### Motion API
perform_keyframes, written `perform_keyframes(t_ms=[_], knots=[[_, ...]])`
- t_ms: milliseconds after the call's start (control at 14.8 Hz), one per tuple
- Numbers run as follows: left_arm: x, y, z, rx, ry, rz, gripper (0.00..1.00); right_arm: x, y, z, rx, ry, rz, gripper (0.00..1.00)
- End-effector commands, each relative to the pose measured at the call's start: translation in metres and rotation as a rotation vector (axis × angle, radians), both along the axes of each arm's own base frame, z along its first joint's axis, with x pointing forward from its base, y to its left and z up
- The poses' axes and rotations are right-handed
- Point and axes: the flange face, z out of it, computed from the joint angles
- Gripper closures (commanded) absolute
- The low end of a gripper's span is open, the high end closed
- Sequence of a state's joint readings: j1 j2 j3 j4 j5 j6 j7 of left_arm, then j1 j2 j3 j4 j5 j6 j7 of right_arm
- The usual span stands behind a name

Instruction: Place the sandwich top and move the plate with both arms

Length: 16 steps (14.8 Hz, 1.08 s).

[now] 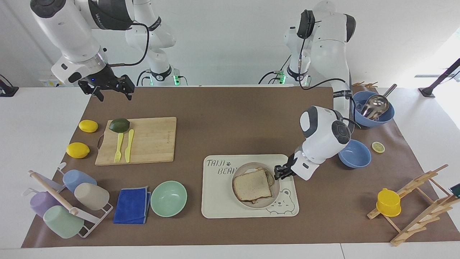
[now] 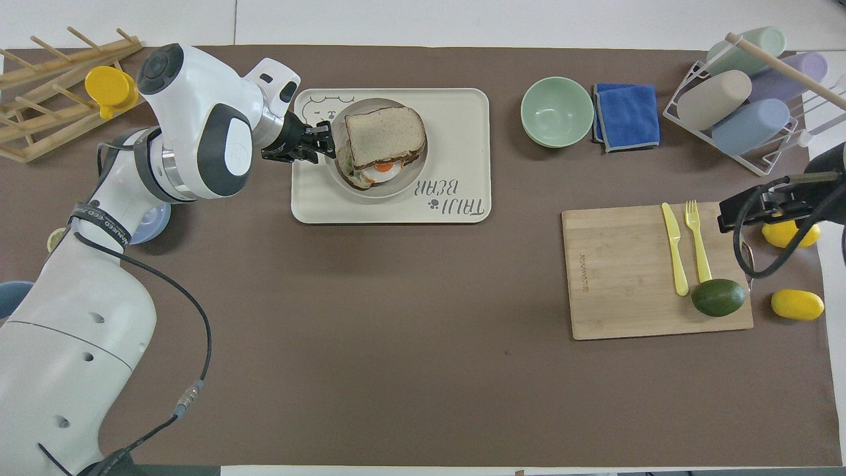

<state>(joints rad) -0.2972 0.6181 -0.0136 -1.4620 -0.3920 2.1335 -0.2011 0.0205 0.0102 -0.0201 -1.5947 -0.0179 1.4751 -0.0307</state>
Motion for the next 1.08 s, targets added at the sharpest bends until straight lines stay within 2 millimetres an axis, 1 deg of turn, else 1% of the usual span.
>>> perform_keyframes(t_ms=[0, 68, 135, 203, 271, 339, 406, 474, 542, 745, 812, 948, 1016], knots=[[-0.004, 0.009, 0.01, 0.016, -0.013, -0.012, 0.0, -0.001, 0.001, 0.005, -0.001, -0.017, 0.02, 0.0], [0.0, 0.015, 0.016, 0.016, -0.023, -0.004, 0.0, -0.001, 0.001, 0.005, -0.003, -0.017, 0.02, 0.0], [0.003, 0.026, 0.03, 0.027, -0.039, 0.001, 0.0, -0.001, 0.002, 0.005, -0.003, -0.017, 0.021, 0.0], [0.001, 0.032, 0.046, 0.053, -0.058, -0.011, 0.0, -0.001, 0.002, 0.005, -0.003, -0.017, 0.023, 0.0], [-0.001, 0.046, 0.066, 0.09, -0.078, -0.012, 0.0, -0.001, 0.002, 0.005, -0.003, -0.017, 0.021, 0.0], [-0.003, 0.066, 0.082, 0.117, -0.079, -0.002, 0.0, -0.001, 0.003, 0.005, -0.003, -0.016, 0.023, 0.0], [-0.007, 0.083, 0.104, 0.136, -0.076, 0.004, 0.0, -0.002, 0.003, 0.006, -0.001, -0.017, 0.023, 0.0], [-0.012, 0.094, 0.122, 0.159, -0.074, 0.002, 0.0, -0.002, 0.003, 0.006, -0.001, -0.017, 0.023, 0.0], [-0.019, 0.104, 0.142, 0.2, -0.079, -0.009, 0.0, -0.002, 0.008, 0.007, -0.001, -0.019, 0.032, 0.0], [-0.045, 0.118, 0.197, 0.275, -0.082, -0.04, 0.0, -0.004, 0.011, 0.009, -0.001, -0.022, 0.04, 0.0], [-0.054, 0.132, 0.217, 0.276, -0.075, -0.026, 0.0, -0.004, 0.011, 0.009, -0.001, -0.022, 0.04, 0.0], [-0.073, 0.141, 0.245, 0.273, -0.06, -0.023, 0.0, -0.004, 0.011, 0.009, -0.001, -0.022, 0.04, 0.0], [-0.084, 0.144, 0.254, 0.276, -0.035, -0.027, 0.0, -0.004, 0.011, 0.009, -0.001, -0.021, 0.04, 0.0]])
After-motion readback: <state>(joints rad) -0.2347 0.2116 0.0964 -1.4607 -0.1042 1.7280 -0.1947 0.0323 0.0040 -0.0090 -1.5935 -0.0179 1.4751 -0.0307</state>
